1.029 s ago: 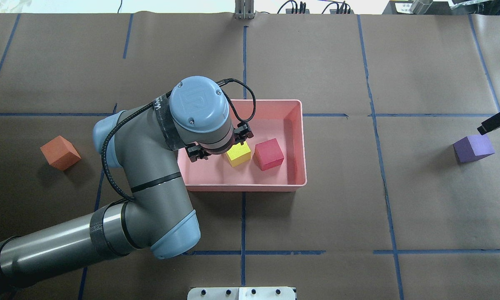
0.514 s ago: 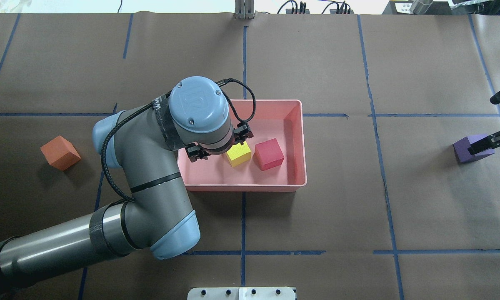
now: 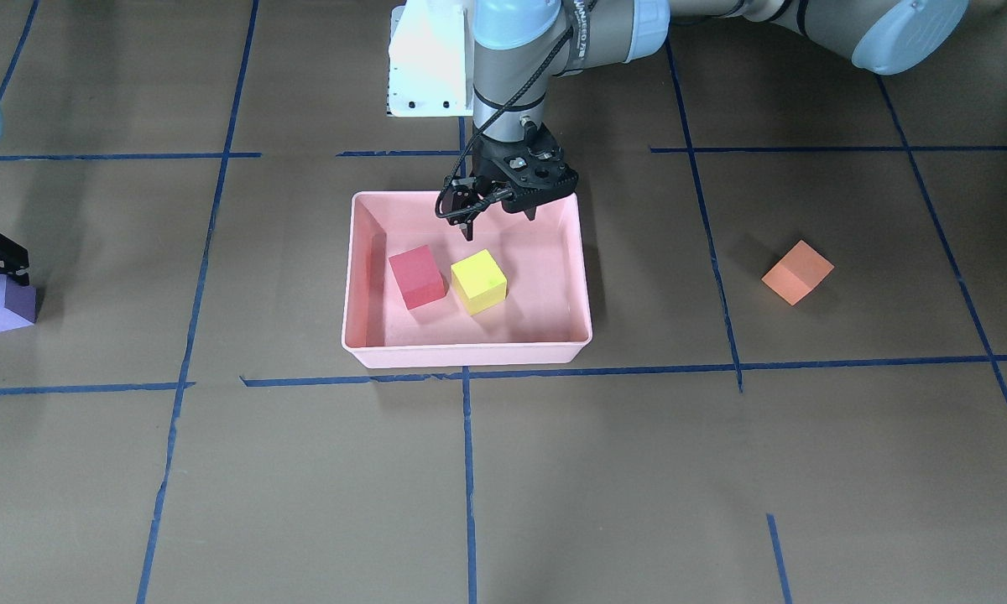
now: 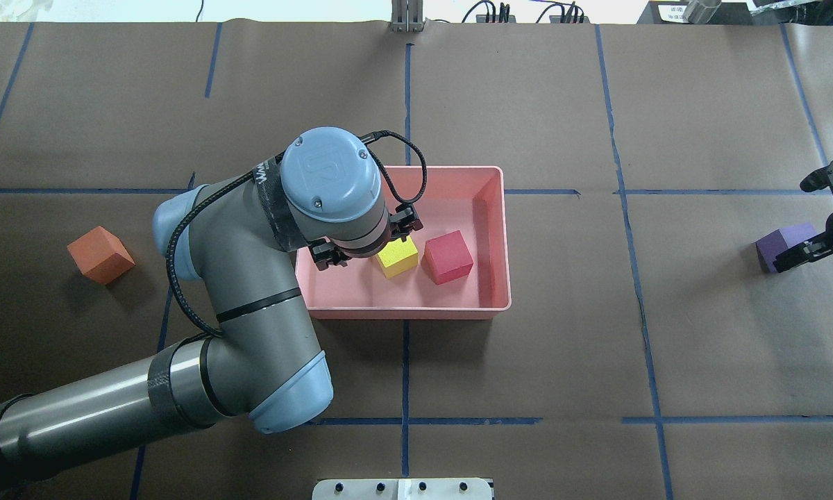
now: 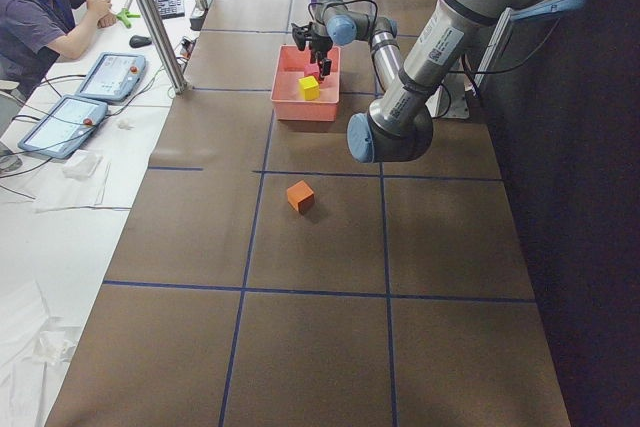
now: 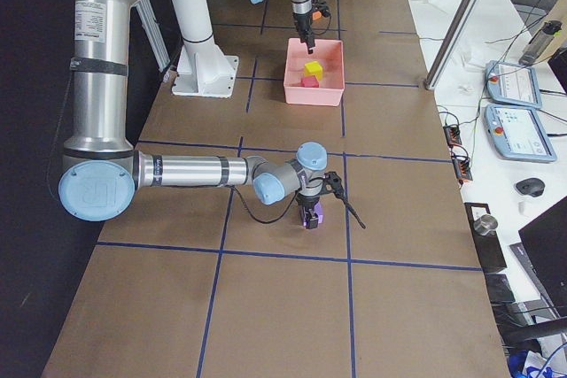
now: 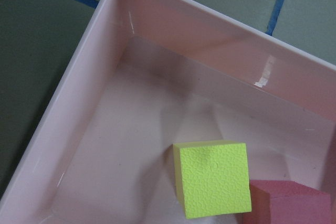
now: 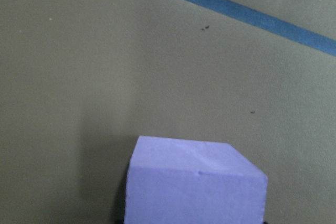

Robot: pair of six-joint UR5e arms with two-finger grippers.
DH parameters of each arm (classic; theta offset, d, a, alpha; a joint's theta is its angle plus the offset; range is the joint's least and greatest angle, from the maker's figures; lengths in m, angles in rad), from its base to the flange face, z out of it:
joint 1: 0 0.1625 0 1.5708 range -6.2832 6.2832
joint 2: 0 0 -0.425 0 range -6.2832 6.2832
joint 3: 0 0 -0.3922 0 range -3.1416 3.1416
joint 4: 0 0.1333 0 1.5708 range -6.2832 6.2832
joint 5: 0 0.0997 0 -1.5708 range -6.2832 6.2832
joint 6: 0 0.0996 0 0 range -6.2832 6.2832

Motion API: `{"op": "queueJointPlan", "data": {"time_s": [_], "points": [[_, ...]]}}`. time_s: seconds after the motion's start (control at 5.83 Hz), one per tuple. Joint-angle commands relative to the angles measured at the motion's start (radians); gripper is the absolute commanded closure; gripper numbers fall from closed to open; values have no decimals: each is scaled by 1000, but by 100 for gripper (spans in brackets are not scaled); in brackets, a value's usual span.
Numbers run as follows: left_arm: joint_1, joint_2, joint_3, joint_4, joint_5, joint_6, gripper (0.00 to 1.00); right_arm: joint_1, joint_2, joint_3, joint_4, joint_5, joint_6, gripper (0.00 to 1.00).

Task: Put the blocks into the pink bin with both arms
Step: 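Grasp the purple cube with the right gripper while the left gripper hovers over the bin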

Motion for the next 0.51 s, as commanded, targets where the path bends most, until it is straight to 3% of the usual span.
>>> {"op": "queueJointPlan", "data": {"time_s": [0.0,0.34], "points": [[0,0,-3,-2,0,0,0,-3,20,7,-1,8,-5,65],[-2,43,-44,3,-12,117,0,0,55,77,-15,55,9,65]]}}
